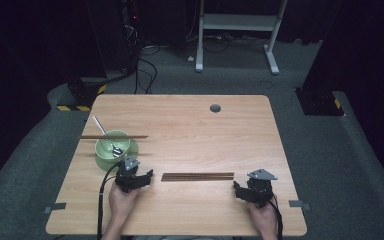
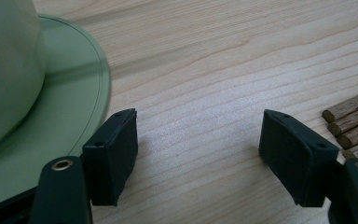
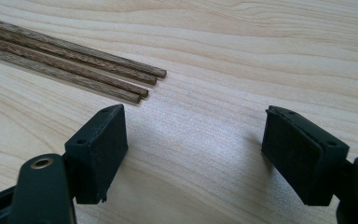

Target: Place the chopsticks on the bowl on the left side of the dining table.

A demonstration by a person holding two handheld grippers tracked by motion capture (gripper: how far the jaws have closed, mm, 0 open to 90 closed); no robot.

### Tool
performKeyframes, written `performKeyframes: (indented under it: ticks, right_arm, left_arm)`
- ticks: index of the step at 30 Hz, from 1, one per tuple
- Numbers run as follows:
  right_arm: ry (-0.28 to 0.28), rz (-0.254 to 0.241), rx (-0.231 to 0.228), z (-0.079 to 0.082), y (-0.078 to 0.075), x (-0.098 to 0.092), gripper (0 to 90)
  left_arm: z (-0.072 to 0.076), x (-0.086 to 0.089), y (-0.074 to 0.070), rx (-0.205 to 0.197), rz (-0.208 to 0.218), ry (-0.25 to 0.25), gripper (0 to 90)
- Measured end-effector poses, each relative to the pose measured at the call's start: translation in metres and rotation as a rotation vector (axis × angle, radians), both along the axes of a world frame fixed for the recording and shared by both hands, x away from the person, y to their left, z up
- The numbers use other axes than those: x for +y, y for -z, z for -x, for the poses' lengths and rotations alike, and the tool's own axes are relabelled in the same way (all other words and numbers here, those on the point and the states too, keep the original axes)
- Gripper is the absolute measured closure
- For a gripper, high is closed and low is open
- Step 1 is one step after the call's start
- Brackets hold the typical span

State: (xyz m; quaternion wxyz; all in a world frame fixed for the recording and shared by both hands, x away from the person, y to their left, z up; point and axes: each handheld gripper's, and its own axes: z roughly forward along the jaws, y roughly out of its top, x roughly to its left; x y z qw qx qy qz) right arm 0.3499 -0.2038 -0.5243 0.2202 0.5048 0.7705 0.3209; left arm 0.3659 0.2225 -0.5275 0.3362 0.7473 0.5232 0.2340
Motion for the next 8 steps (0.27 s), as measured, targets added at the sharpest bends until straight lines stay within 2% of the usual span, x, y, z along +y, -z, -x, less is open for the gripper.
performKeyframes:
  ticks: [8]
  right_arm:
    - [0.002, 0.0, -0.001, -0.0003, 0.0001, 0.0001, 22.0]
  left_arm:
    - [0.0006, 0.0002, 0.0, 0.001, 0.005, -0.005, 28.2]
